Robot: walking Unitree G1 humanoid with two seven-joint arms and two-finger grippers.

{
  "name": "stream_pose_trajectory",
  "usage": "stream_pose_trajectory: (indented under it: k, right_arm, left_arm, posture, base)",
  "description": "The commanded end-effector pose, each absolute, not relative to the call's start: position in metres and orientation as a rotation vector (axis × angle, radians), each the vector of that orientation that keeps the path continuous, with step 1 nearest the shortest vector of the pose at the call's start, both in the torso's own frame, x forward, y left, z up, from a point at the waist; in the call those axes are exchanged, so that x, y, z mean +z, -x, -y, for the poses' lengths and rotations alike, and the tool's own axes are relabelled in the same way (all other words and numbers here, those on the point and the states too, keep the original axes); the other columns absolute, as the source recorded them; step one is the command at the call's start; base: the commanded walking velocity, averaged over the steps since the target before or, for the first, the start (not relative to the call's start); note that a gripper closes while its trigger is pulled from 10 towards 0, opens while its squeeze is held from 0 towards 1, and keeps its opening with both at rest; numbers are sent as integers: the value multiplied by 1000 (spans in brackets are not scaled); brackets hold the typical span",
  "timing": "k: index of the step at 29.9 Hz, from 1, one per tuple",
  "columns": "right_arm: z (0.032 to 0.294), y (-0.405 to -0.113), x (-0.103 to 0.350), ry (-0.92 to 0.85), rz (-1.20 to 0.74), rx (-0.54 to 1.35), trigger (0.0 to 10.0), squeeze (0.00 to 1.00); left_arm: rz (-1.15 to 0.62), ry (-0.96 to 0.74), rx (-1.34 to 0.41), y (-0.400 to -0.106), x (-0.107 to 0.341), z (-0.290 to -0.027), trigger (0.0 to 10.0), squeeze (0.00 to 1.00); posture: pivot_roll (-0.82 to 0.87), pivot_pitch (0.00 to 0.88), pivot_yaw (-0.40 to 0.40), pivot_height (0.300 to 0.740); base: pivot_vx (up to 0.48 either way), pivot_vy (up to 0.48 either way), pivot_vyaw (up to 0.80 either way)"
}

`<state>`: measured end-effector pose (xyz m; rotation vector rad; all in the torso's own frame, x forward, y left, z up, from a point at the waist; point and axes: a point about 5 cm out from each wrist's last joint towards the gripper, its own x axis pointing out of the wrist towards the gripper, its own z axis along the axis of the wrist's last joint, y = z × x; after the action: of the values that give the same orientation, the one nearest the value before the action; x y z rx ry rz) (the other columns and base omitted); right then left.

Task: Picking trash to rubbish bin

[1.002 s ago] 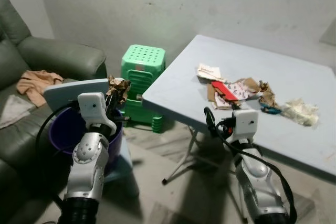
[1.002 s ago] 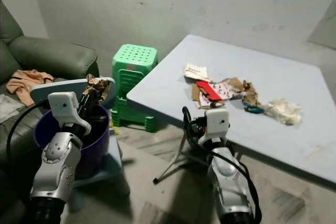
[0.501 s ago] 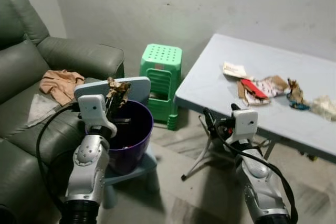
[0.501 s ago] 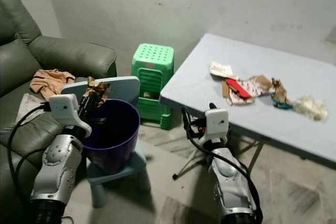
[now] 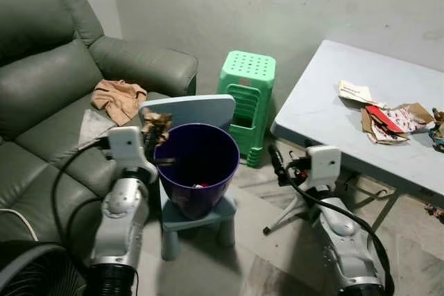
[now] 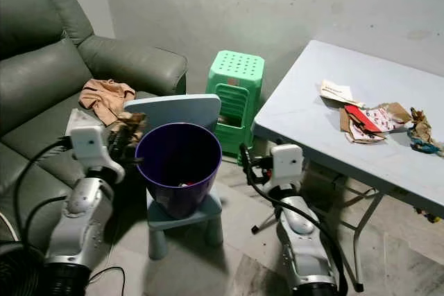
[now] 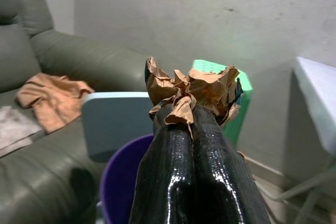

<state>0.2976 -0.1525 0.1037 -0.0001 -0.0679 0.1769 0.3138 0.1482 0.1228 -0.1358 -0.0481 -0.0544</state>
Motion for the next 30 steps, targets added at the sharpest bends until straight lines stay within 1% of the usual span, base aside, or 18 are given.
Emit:
stream_pose_trajectory:
  k: [1, 5, 7, 8, 10, 14, 17, 20, 21, 24, 25, 27, 28, 30]
  right_arm:
    - [156, -297, 106, -9, 68, 173, 10000, 0]
    - [152, -295, 103, -6, 48, 214, 10000, 0]
    - [147, -291, 97, 15, 6, 285, 10000, 0]
    - [147, -291, 97, 15, 6, 285, 10000, 0]
    - [145, -289, 94, 33, -12, 324, 10000, 0]
    - [144, -283, 95, 43, -30, 407, 10000, 0]
    - [142, -280, 100, 28, -21, 470, 10000, 0]
    - [142, -278, 101, 20, -27, 493, 10000, 0]
    - [142, -276, 109, 3, -12, 534, 10000, 0]
    - [140, -274, 118, -6, 12, 574, 10000, 0]
    - [137, -271, 125, -24, 17, 616, 10000, 0]
    - [136, -270, 127, -28, 18, 631, 10000, 0]
    - [133, -265, 134, -46, 25, 669, 10000, 0]
    - [130, -260, 140, -59, 33, 697, 10000, 0]
  left_arm:
    - [53, 131, -55, -314, 126, -147, 10000, 0]
    - [46, 135, -52, -313, 125, -146, 10000, 0]
    - [11, 136, -37, -311, 119, -147, 10000, 0]
    - [11, 136, -37, -311, 119, -147, 10000, 0]
    - [7, 140, -35, -311, 118, -151, 10000, 0]
    - [-14, 147, -20, -313, 116, -168, 10000, 0]
    - [-11, 105, -27, -316, 118, -178, 10000, 0]
    - [-16, 94, -30, -317, 119, -180, 10000, 0]
    - [-15, 60, -40, -320, 120, -185, 10000, 0]
    - [-16, 49, -63, -324, 121, -189, 10000, 0]
    - [-19, 39, -87, -329, 123, -191, 10000, 0]
    - [-21, 36, -96, -331, 123, -191, 10000, 0]
    - [-13, 22, -119, -335, 127, -193, 10000, 0]
    - [-8, 12, -137, -338, 130, -194, 10000, 0]
  posture:
    - [99, 0, -87, 740]
    - [99, 0, -87, 740]
    - [97, 0, -87, 740]
    - [97, 0, -87, 740]
    - [97, 0, -87, 740]
    - [94, 10, -87, 740]
    - [88, 23, -86, 740]
    - [88, 23, -86, 740]
    - [82, 45, -90, 740]
    - [78, 56, -92, 740]
    - [76, 71, -93, 740]
    - [76, 71, -93, 740]
    - [66, 102, -94, 740]
    - [61, 115, -96, 740]
  base:
    - [0, 0, 0]
    - [0, 0, 0]
    - [0, 0, 0]
    - [0, 0, 0]
    - [0, 0, 0]
    - [0, 0, 0]
    - [0, 0, 0]
    - [0, 0, 0]
    - [0, 0, 0]
    - [0, 0, 0]
    - [0, 0, 0]
    - [0, 0, 0]
    - [0, 0, 0]
    - [0, 0, 0]
